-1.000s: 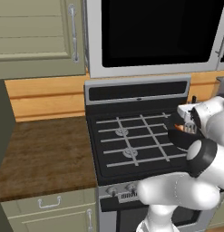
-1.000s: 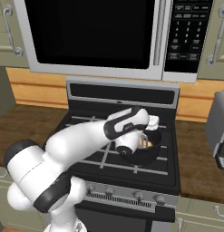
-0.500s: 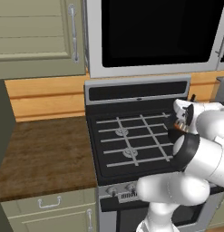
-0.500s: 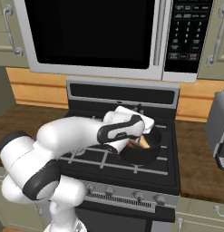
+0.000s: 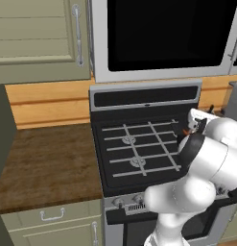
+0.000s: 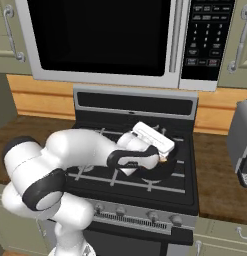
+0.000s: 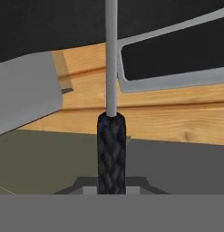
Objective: Put the squash and carrot in the pot. Retrieve the spatula and lightly stir the vegetables in the pot.
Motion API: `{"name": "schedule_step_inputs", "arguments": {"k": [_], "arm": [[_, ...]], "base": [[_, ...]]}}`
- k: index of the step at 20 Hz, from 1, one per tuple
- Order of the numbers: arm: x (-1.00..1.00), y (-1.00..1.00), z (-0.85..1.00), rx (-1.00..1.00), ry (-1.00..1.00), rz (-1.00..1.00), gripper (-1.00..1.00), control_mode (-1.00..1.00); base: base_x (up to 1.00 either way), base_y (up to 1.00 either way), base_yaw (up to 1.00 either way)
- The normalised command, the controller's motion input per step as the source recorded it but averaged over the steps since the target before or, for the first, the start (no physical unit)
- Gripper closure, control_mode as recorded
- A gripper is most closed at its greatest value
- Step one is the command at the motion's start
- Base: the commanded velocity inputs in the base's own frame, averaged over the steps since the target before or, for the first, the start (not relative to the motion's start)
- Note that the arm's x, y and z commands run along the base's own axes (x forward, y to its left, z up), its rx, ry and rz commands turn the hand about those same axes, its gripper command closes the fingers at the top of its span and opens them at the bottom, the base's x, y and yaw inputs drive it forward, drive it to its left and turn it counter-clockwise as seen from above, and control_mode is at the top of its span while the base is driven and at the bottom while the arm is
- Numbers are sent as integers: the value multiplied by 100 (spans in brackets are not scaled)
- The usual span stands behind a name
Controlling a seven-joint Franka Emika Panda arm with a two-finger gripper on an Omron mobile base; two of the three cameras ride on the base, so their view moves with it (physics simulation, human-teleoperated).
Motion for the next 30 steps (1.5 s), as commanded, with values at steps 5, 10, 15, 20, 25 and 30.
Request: {"name": "schedule_step_inputs", "arguments": {"k": [5, 10, 15, 20, 25, 30], "arm": [[-38, 0, -2, 3, 2, -4, 100, -100], [-16, 0, 42, 14, 0, -1, 100, -100], [7, -8, 5, 3, -10, -4, 100, -100], [17, -1, 3, 0, -21, -3, 100, -100], [0, 15, -9, 0, -14, 0, 100, -100], [0, 24, -27, 1, 0, 0, 100, -100]], "base": [[0, 0, 0], [0, 0, 0], [0, 0, 0], [0, 0, 0], [0, 0, 0], [0, 0, 0]]}}
